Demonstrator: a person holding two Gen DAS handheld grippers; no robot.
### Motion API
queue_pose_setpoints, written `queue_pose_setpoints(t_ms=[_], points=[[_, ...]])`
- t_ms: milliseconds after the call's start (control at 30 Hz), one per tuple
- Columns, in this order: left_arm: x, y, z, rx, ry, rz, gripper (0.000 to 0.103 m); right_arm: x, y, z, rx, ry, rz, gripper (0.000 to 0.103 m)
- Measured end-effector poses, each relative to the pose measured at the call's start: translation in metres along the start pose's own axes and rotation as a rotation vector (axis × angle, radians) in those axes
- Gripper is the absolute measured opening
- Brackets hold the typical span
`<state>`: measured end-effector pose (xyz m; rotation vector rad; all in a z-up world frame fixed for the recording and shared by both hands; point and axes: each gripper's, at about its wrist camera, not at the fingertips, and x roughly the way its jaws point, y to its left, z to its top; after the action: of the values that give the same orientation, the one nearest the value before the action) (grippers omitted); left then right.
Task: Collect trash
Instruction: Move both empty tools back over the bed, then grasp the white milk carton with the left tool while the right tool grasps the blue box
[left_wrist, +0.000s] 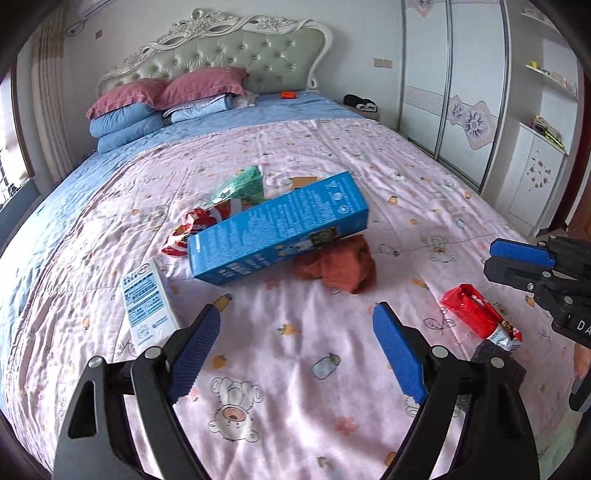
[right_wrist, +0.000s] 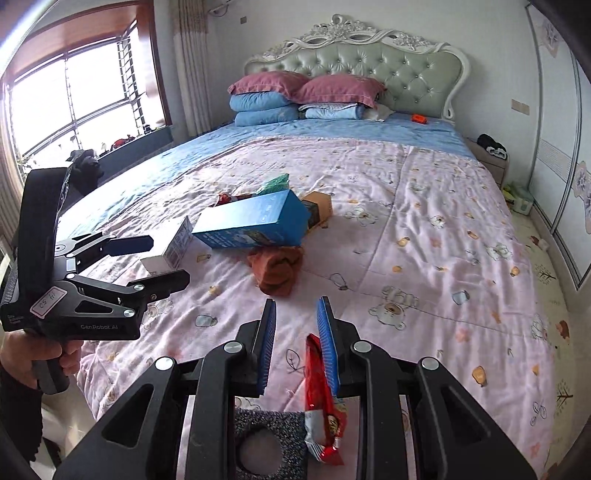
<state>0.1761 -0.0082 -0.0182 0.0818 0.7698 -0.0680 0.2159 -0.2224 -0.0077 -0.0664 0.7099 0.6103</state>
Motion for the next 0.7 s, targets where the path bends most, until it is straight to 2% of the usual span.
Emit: queue_pose_setpoints(t_ms=[200, 267, 333, 400, 467, 533, 667, 700], points=[[0.013, 0.041, -0.007, -0.082, 0.012, 0.045, 0.084, 0.034, 0.022, 0.014, -0.057, 0.041, 0.023, 0.025], [0.019, 0.053, -0.008, -0.110, 0.014, 0.066, 0.084, 0.042, 0.026, 0.018, -0.081, 0.044, 0.023, 0.030], [0.025, 0.065, -0.009, -0.131, 0.015, 0.084, 0.085, 0.047, 0.030, 0.023, -0.109, 0.028, 0.016, 0.042], [0.031, 0.075, -0.011, -0.142, 0.009, 0.112, 0.089, 0.050, 0.033, 0.028, -0.135, 0.008, 0.016, 0.049], [0.037, 0.086, -0.013, -0.163, 0.011, 0.124, 0.090, 0.054, 0.035, 0.035, -0.164, 0.002, 0.014, 0.050], [0.043, 0.095, -0.014, -0.193, 0.020, 0.120, 0.092, 0.058, 0.038, 0.040, -0.196, 0.001, 0.008, 0.057], [0.056, 0.111, -0.016, -0.247, 0.035, 0.116, 0.093, 0.071, 0.040, 0.049, -0.268, 0.013, -0.019, 0.062], [0.058, 0.113, -0.016, -0.253, 0.038, 0.115, 0.093, 0.074, 0.040, 0.050, -0.285, 0.019, -0.017, 0.067]])
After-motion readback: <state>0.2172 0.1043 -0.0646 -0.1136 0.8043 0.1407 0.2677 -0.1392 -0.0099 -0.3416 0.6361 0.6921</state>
